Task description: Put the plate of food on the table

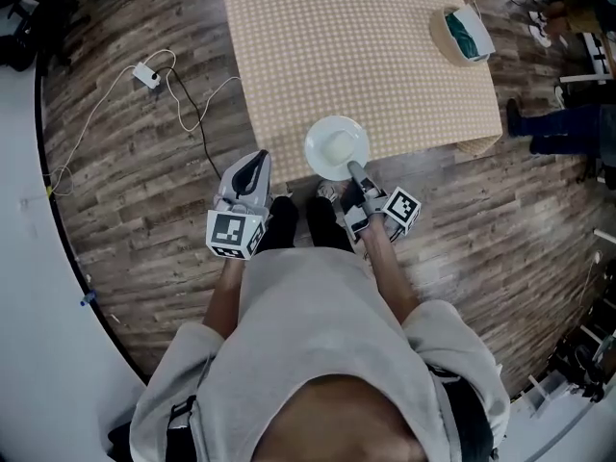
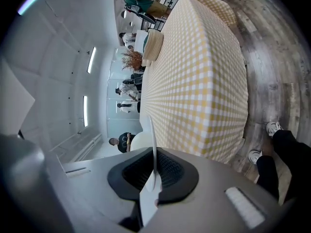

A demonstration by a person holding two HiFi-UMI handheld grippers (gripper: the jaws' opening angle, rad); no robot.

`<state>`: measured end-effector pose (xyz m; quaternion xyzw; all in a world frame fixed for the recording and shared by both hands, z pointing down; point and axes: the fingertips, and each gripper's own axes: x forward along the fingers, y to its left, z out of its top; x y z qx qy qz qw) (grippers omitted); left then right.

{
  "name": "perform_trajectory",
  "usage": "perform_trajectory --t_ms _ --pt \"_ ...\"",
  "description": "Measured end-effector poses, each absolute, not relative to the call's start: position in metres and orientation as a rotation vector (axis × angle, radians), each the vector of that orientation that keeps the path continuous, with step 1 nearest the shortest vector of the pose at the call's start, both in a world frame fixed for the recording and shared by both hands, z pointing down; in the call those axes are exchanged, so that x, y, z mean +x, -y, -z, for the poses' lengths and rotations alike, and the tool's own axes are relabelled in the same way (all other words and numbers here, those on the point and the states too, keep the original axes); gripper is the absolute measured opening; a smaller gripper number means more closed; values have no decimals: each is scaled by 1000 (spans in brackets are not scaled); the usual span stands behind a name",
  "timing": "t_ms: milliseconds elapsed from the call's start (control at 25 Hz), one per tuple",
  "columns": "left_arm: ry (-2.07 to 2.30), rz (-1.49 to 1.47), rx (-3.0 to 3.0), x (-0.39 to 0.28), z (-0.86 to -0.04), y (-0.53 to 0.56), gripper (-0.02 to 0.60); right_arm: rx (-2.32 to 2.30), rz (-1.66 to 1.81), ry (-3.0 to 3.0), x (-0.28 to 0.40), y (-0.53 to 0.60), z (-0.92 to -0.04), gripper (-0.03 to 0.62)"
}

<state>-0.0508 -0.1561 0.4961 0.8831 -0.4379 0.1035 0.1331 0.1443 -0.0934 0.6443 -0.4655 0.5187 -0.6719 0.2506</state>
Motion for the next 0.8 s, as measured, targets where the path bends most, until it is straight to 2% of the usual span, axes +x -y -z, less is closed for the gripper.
perform_trajectory --t_ms 800 --pt "1249 -350 2496 -52 -532 151 8 -1282 1873 -1426 148 87 -680 15"
